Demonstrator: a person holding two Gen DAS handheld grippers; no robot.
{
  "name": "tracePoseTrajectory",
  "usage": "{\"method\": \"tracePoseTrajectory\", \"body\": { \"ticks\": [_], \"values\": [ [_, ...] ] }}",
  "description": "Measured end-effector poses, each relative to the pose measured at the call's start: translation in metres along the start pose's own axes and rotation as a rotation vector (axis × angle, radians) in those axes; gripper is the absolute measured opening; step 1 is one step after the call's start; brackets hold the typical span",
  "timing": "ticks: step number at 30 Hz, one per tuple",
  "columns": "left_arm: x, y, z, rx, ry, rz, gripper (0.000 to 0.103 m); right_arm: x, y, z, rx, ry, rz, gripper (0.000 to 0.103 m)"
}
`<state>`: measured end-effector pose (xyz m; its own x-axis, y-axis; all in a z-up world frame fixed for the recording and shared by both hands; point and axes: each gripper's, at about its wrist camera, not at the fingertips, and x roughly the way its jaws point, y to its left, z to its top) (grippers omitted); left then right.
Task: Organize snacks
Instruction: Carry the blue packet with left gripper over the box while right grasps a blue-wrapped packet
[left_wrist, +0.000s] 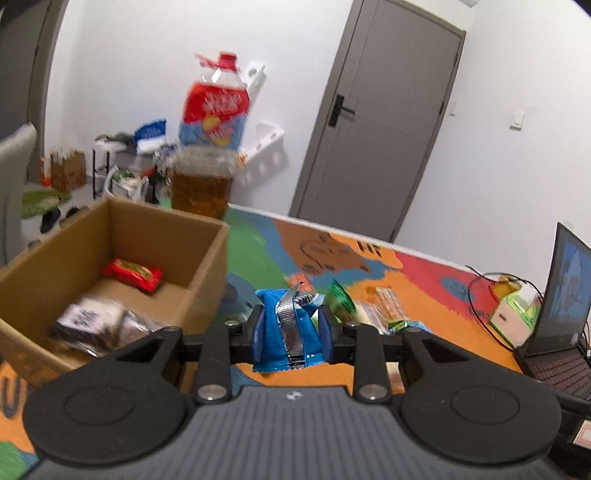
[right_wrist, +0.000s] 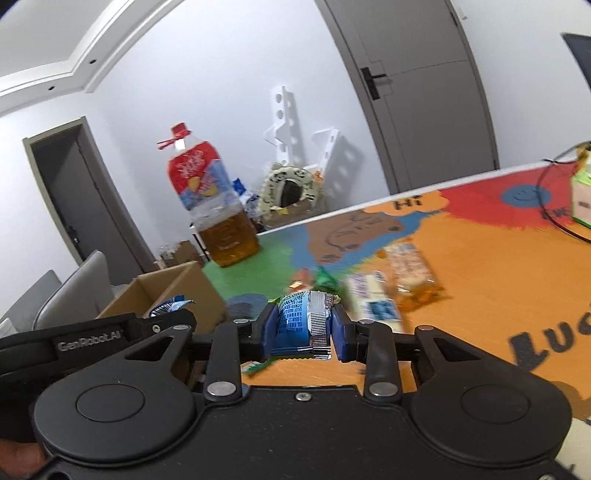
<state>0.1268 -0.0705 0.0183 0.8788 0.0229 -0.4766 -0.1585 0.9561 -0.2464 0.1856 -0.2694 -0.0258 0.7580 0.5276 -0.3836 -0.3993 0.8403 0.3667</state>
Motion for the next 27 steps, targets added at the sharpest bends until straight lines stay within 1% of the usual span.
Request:
{"method": "tracePoseTrajectory", "body": {
  "ticks": [3,7,14,20,24,27],
  "values": [
    [-0.007,0.014,0.006,-0.023,-0.010,0.012,0.029,0.000,0.015,0.001,-0.018,-0.005,0.028,0.032],
    [-0.015,0.026,0.012,-0.024,-0.033,0.023,0.029,0.002,0.031,0.002,-0.039,-0.010,0.055,0.032],
    [-0.024,0.055,0.021,-0.060,-0.052,0.047,0.029,0.008,0.058,0.002,-0.070,-0.010,0.085,0.032],
    [-0.027,0.089,0.024,-0.116,-0.057,0.088,0.029,0.019,0.081,0.003,-0.113,0.004,0.110,0.032],
    [-0.026,0.110,0.025,-0.140,-0.044,0.112,0.029,0.025,0.097,0.003,-0.135,0.006,0.125,0.032],
    [-0.024,0.119,0.025,-0.150,-0.033,0.113,0.029,0.029,0.105,0.004,-0.144,0.009,0.130,0.032]
  ]
}}
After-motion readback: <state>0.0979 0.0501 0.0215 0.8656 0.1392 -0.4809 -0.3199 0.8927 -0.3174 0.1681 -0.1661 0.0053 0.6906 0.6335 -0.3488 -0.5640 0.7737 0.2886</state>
